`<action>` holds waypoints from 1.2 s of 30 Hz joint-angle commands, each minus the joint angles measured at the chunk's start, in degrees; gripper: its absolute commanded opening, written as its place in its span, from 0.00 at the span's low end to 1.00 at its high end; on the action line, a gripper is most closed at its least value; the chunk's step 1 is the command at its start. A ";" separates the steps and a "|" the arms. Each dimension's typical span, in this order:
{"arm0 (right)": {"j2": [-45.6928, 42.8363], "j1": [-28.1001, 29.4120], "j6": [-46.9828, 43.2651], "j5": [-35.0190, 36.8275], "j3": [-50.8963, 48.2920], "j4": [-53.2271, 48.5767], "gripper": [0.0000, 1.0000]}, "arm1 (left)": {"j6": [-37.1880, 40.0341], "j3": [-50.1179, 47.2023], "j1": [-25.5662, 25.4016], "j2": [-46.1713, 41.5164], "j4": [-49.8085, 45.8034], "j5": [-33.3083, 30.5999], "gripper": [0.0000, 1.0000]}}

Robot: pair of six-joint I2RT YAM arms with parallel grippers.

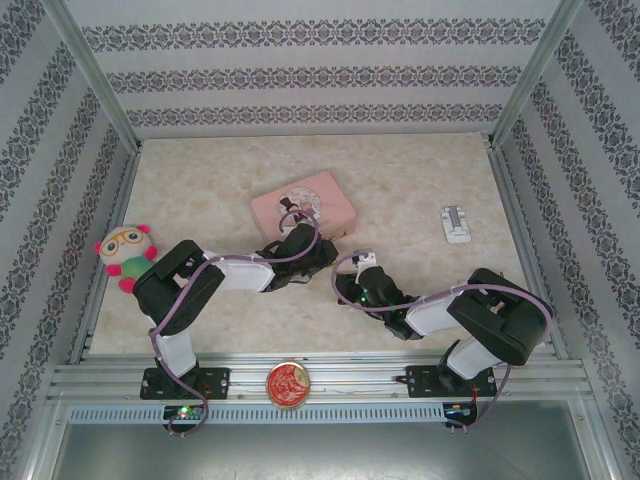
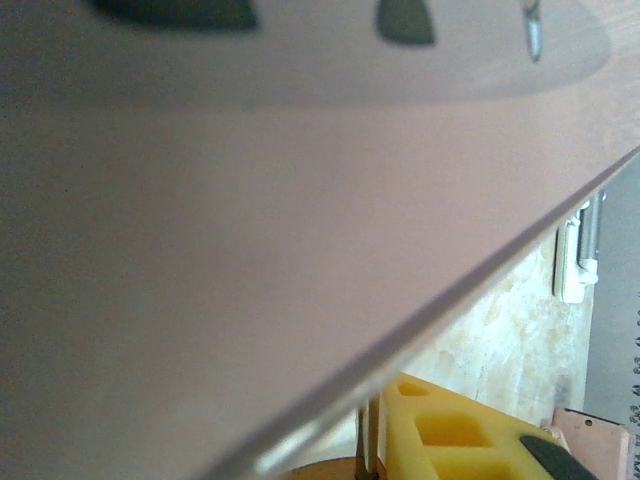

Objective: Unlock a padlock with a key

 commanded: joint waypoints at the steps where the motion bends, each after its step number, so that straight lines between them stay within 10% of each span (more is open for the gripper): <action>1: 1.09 -0.73 -0.53 0.19 1.14 2.34 0.00 | -5.54 -0.89 0.09 2.51 2.60 8.48 0.12; 36: 2.49 -3.61 0.87 -4.53 2.67 6.36 0.00 | -6.38 -0.98 0.09 3.77 3.81 10.38 0.12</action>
